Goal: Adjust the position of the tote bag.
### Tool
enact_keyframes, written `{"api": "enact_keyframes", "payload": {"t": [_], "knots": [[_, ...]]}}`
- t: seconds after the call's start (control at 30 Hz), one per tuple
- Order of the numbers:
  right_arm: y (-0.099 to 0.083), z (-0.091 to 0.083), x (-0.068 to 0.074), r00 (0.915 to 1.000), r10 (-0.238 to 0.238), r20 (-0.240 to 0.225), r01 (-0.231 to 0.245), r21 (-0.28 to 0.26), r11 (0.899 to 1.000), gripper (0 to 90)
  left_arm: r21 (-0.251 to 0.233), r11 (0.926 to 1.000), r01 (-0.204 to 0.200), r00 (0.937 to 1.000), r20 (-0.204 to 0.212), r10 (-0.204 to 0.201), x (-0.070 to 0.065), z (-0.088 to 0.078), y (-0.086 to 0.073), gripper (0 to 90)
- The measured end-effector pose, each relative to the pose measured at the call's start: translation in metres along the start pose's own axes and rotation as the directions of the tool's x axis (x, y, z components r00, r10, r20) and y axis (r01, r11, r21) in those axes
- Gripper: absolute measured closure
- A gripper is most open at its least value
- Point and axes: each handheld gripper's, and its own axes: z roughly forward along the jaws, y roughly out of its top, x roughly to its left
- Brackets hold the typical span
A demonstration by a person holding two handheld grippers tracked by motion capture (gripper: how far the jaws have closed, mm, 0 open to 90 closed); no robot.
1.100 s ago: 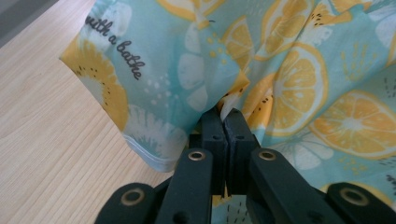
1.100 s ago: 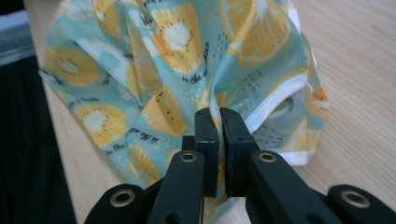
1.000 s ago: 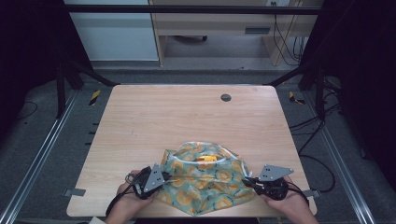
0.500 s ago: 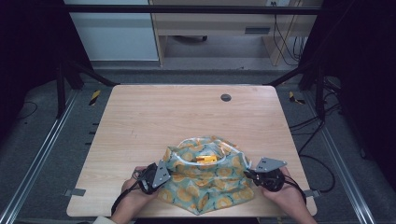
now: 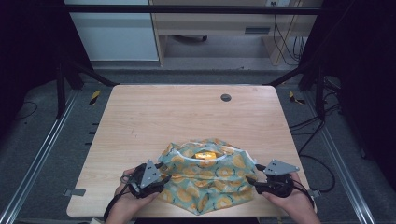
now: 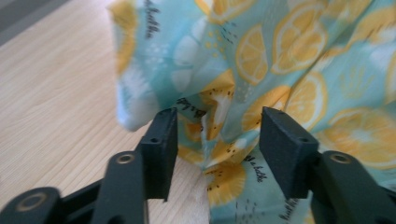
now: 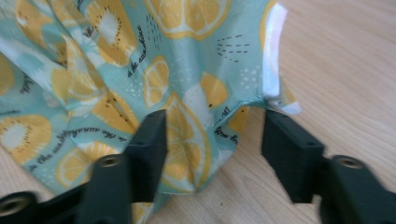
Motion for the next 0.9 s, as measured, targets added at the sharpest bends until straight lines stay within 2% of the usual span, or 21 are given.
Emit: {"api": "enact_keyframes", "payload": {"t": [0.07,0.17,0.2,0.33,0.47,0.53,0.63,0.73,0.8,0.9], "knots": [[0.003,-0.006,0.001,0.9999,0.010,0.008,-0.009,-0.026,1.000,28.1,-0.044,0.9987,0.025,0.9997,-0.004,-0.025,0.001,-0.007,0.005,42.8],[0.012,-0.012,0.002,0.9999,0.009,0.013,-0.008,-0.056,0.998,23.3,-0.076,0.9971,0.000,1.0000,0.005,0.001,0.000,-0.011,0.019,41.1],[0.015,-0.013,0.003,0.9999,0.008,0.006,-0.008,-0.061,0.998,22.6,-0.092,0.9957,-0.006,0.9998,0.020,0.008,-0.001,-0.011,0.027,40.5],[0.032,-0.013,0.006,0.9998,-0.014,-0.010,0.013,-0.078,0.997,21.3,-0.106,0.9931,-0.048,0.9964,0.064,0.055,-0.007,0.000,0.052,36.8],[0.048,-0.010,0.010,0.9988,-0.033,-0.037,0.029,-0.087,0.996,20.1,-0.112,0.9880,-0.106,0.9913,0.066,0.114,-0.009,0.015,0.074,33.0],[0.056,-0.008,0.012,0.9975,-0.051,-0.048,0.047,-0.088,0.995,19.8,-0.126,0.9860,-0.109,0.9897,0.078,0.120,-0.009,0.019,0.081,32.7],[0.068,-0.005,0.015,0.9957,-0.065,-0.065,0.059,-0.088,0.994,19.3,-0.103,0.9885,-0.110,0.9848,0.123,0.122,-0.008,0.027,0.086,30.6],[0.082,0.000,0.017,0.9931,-0.077,-0.088,0.070,-0.083,0.994,17.7,-0.083,0.9898,-0.116,0.9771,0.170,0.128,-0.011,0.032,0.086,31.3],[0.091,0.003,0.019,0.9908,-0.085,-0.105,0.076,-0.085,0.993,18.9,-0.071,0.9898,-0.123,0.9759,0.172,0.134,-0.013,0.034,0.083,33.9],[0.110,0.011,0.021,0.9860,-0.114,-0.121,0.104,-0.089,0.991,28.4,-0.060,0.9927,-0.104,0.9764,0.183,0.114,-0.014,0.033,0.078,43.0]]}}
